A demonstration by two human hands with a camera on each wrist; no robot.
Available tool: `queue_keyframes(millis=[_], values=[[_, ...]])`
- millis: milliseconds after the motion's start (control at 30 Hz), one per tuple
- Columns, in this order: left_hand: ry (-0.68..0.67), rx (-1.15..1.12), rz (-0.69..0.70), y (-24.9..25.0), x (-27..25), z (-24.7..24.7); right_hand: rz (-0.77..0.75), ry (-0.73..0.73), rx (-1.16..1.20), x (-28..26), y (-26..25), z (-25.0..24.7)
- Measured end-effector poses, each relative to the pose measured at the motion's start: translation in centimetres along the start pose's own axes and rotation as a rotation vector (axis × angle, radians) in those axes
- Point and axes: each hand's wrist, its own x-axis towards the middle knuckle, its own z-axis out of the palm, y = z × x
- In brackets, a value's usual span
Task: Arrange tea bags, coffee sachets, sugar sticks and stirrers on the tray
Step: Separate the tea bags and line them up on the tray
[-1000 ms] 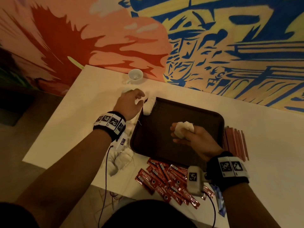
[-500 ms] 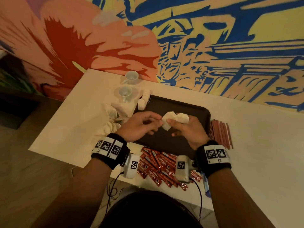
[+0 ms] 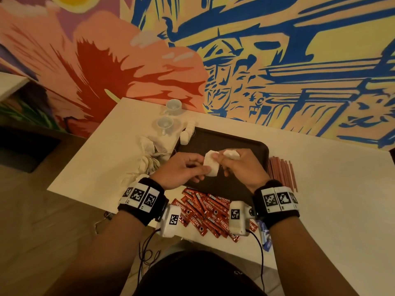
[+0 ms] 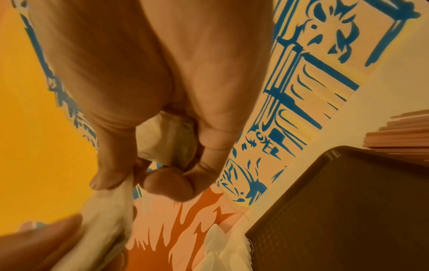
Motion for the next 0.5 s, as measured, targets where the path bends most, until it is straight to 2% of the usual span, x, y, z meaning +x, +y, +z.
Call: queue_keyframes(millis=[100, 267, 500], values=[[0.024, 0.004, 0.005, 0.2, -0.3, 0.5, -0.035, -0.06, -0.071, -0.3, -0.6, 0.0], [0.092, 0.06, 0.039, 0.1, -0.4, 0.7, -0.085, -0.054, -0.092, 0.1, -1.1, 0.1], [0.064, 0.142, -0.001, 0.0, 0.3, -0.9, -0.037, -0.125, -0.173, 1.5, -1.2, 0.2]])
